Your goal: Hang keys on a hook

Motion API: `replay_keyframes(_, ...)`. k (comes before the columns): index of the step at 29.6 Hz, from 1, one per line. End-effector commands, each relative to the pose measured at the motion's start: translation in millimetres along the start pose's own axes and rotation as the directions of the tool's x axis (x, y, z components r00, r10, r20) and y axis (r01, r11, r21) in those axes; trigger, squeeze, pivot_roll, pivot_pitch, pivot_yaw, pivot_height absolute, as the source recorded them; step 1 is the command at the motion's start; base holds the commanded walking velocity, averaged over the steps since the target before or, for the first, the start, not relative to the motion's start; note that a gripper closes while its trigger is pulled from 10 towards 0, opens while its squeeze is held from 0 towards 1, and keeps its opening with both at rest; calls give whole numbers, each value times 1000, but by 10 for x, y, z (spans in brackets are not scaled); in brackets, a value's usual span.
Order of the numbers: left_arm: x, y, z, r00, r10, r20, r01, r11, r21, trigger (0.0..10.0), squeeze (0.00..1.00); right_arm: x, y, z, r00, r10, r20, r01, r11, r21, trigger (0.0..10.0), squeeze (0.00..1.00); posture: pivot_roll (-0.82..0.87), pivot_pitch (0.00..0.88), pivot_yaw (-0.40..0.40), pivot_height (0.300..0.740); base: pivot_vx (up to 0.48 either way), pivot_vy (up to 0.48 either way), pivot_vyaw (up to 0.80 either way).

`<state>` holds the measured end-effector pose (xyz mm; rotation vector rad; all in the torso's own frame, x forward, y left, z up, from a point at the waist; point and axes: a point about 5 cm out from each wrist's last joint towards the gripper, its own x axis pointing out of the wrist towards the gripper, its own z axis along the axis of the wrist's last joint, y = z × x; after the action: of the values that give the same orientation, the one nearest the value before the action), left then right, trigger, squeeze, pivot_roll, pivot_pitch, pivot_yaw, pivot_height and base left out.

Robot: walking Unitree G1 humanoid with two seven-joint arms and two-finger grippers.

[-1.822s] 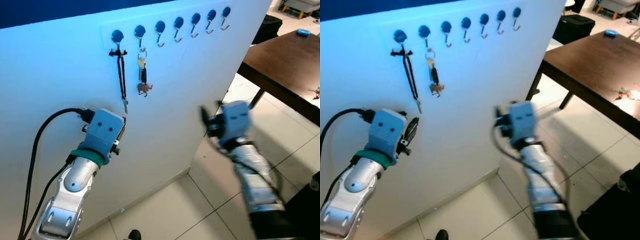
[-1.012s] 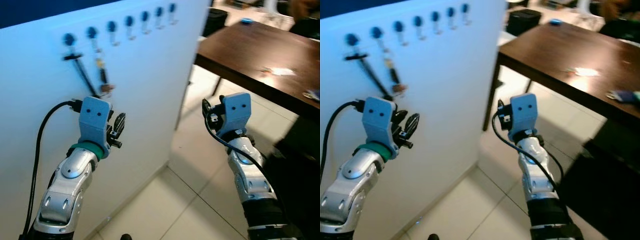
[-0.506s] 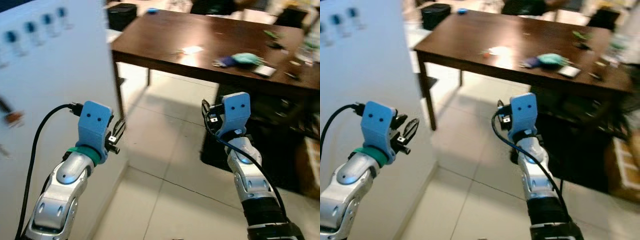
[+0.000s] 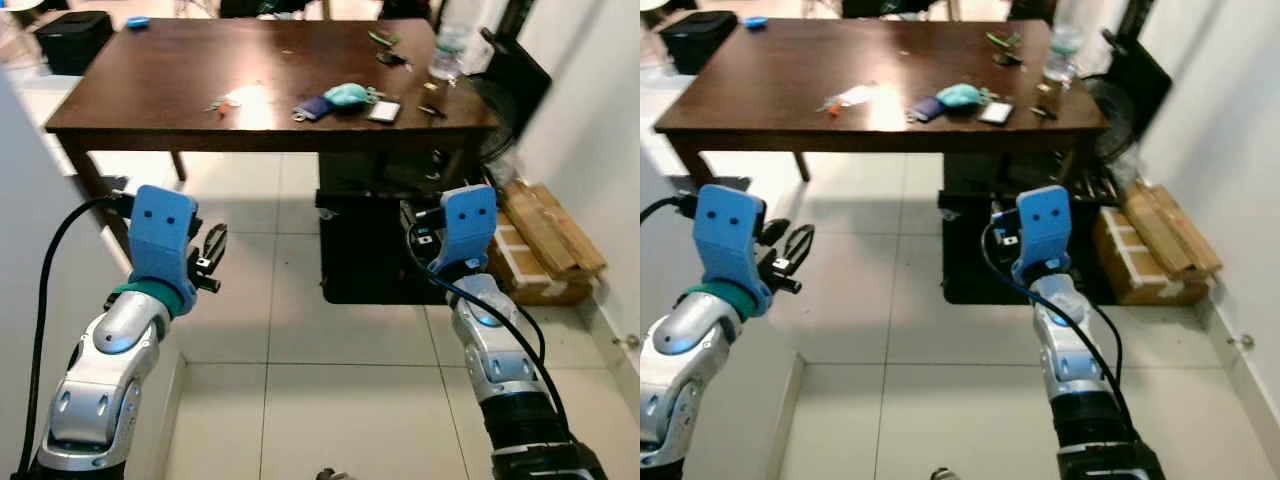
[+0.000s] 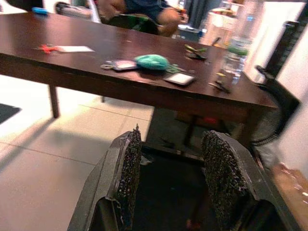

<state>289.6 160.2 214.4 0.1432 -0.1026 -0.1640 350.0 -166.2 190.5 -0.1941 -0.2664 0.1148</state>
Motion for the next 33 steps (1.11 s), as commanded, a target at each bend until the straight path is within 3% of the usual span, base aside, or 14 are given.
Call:
replay_keyframes(1, -12, 4, 39, 1000, -2, 24, 1, 1000, 14, 10000, 0, 12, 24, 19, 1000, 10, 10, -10, 1000, 8, 10000, 0, -31, 69, 76, 740, 0, 0, -800)
replay_keyframes(11, 39, -40, 8, 1000, 9, 14, -9, 1000, 17, 10000, 0, 27, 60, 22, 1000, 15, 13, -15, 1000, 12, 10000, 0, -27, 73, 77, 740, 0, 0, -800)
replay_keyframes(18, 92, -18, 28, 999, 33, 37, -36, 997, 75, 10000, 0, 73, 115, 39, 999, 27, 22, -27, 1000, 14, 10000, 0, -21, 69, 75, 740, 0, 0, -741)
replay_keyframes(24, 122, -4, 66, 996, 66, 59, -71, 993, 99, 10000, 0, 61, 224, 62, 997, 66, 44, -67, 998, 21, 10000, 0, -19, 66, 68, 740, 461, 0, 0)
replay_keyframes(33, 141, -7, 75, 996, 65, 68, -73, 991, 110, 10000, 0, 76, 233, 82, 996, 70, 58, -71, 997, 28, 10000, 0, -18, 65, 68, 740, 470, 0, 0)
